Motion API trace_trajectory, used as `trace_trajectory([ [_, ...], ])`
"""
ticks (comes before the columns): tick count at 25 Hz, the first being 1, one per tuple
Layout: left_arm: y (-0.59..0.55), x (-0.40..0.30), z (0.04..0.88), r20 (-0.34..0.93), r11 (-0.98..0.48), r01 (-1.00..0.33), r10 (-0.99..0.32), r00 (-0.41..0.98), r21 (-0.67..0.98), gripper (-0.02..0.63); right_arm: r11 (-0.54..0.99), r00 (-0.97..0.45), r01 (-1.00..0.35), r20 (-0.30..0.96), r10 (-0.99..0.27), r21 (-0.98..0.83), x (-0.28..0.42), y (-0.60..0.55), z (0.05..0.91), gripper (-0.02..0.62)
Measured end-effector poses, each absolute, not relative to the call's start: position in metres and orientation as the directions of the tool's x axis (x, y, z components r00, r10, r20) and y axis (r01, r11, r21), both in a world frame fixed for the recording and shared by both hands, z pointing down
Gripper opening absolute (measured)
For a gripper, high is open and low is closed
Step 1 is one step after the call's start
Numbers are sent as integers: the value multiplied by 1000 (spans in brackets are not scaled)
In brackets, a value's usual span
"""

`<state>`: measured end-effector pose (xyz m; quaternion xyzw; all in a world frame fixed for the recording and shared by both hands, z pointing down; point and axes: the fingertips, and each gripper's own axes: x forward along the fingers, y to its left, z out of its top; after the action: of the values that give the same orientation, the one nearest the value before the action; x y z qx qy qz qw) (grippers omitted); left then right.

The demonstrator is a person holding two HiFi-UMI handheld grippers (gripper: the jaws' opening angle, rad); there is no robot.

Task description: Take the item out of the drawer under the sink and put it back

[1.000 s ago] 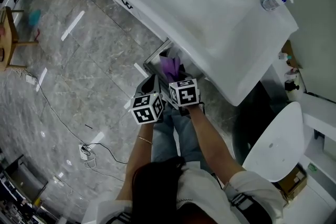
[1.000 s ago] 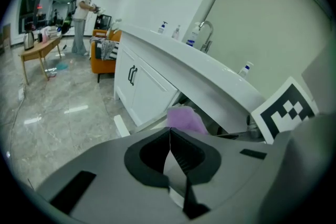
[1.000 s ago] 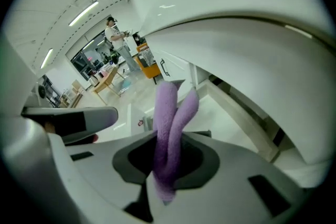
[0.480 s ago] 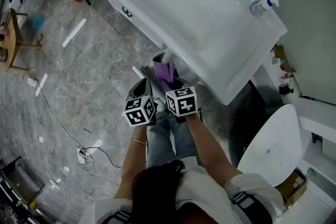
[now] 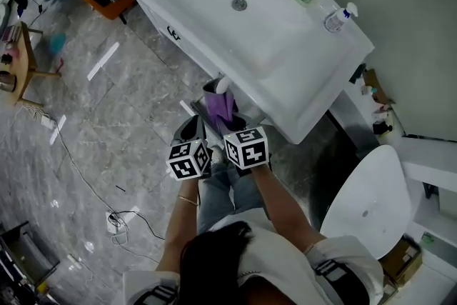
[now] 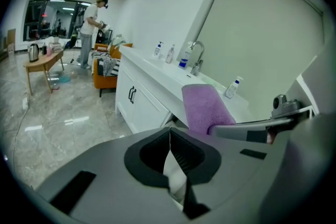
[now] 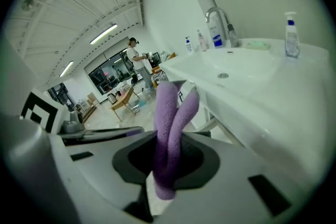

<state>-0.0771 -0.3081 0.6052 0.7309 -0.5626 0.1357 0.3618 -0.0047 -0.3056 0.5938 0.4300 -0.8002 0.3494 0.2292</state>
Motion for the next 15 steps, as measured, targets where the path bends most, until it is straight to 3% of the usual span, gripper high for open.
trace_trajectory([
  [7,-306,-73,571,568,-181,-919,-739,362,350,5,401,-546,-837,626,-557,-373,-2,-298,557,81],
  [15,-305,-80,524,486,-123,-912,-814,318,390,5,414,-537,-843,546,-643,-343,8,-302,506,81],
])
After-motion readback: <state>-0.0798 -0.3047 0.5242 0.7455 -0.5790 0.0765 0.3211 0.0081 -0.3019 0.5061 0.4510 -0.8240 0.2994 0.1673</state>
